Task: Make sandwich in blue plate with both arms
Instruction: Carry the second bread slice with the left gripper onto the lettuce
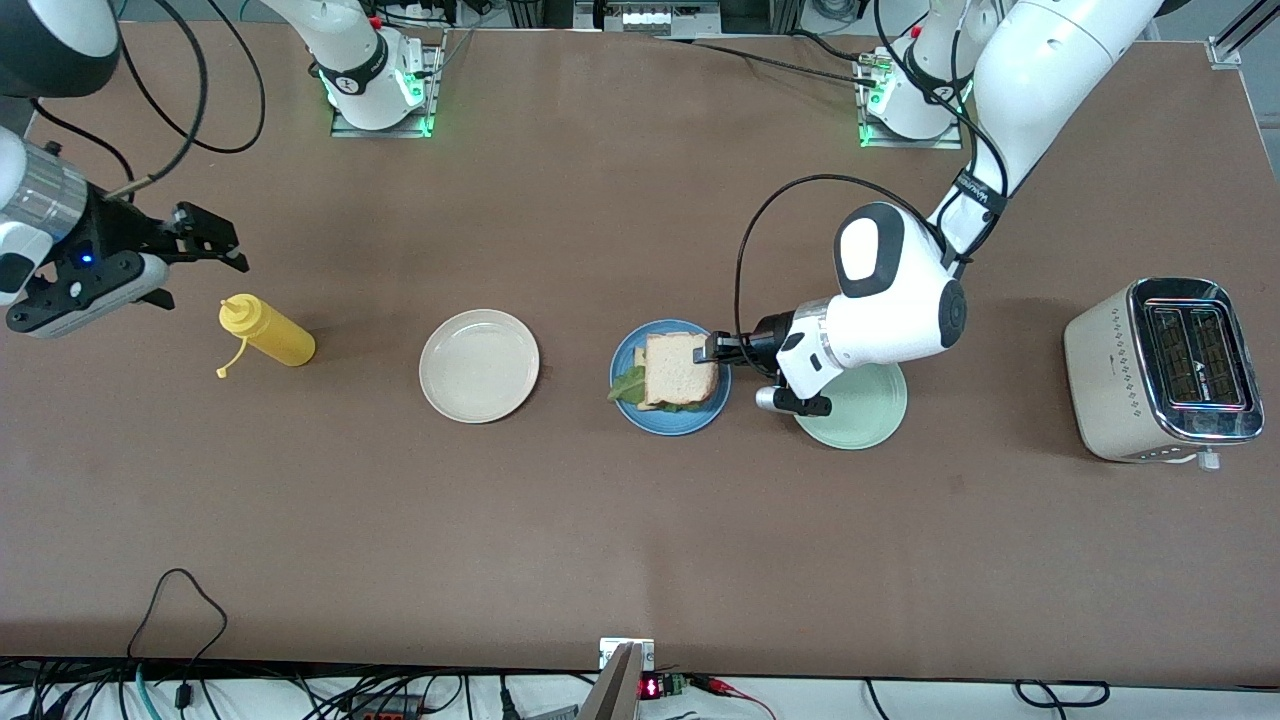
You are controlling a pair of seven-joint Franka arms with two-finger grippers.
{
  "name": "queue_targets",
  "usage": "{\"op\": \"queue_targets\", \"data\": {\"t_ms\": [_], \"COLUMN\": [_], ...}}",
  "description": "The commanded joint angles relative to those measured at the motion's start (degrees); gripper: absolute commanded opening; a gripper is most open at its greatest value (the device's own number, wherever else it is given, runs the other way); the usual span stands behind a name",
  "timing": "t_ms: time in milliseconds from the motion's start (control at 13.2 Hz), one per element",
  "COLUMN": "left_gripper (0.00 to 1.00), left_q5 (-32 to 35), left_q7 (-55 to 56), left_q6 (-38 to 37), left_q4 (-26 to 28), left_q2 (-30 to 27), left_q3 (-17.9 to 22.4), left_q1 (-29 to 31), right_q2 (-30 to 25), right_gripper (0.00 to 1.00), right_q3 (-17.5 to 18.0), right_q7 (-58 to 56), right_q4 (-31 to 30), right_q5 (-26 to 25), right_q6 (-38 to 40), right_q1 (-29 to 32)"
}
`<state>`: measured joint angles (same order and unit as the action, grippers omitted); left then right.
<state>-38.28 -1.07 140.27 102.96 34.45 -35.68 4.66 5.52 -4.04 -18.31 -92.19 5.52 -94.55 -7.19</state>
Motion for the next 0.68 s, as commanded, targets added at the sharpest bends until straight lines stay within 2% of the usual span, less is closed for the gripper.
{"op": "queue_targets", "data": {"t_ms": [0,151,378,605], "left_gripper": [0.03,0.03,0.06,0.13], "left_q5": [-1.9,-2.7,-8.7,-10.2], "left_q7": [-2.3,-4.9,-12.3,-14.7], "left_q6": [2.4,2.9,3.0,2.9], "left_q4": [-0.7,-0.8,-0.7,-0.7], "left_q2": [1.5,2.7,4.6,5.4], "left_q3": [-0.3,-0.3,-0.2,-0.2], "left_q1": [-0.9,-0.7,-0.4,0.0], "right_q2": [0.0,0.2,0.5,0.3], "right_gripper": [1.0,1.0,1.0,1.0], "right_q3": [-1.2,-1.2,-2.7,-3.3], "right_q7": [8.4,8.8,9.3,19.2], "right_q4": [-0.3,-0.3,-0.2,-0.2], "right_q5": [-1.8,-1.8,-1.6,-1.9], "right_q6": [0.5,0.6,0.6,0.9], "right_q1": [-1.7,-1.4,-1.1,-1.3]}}
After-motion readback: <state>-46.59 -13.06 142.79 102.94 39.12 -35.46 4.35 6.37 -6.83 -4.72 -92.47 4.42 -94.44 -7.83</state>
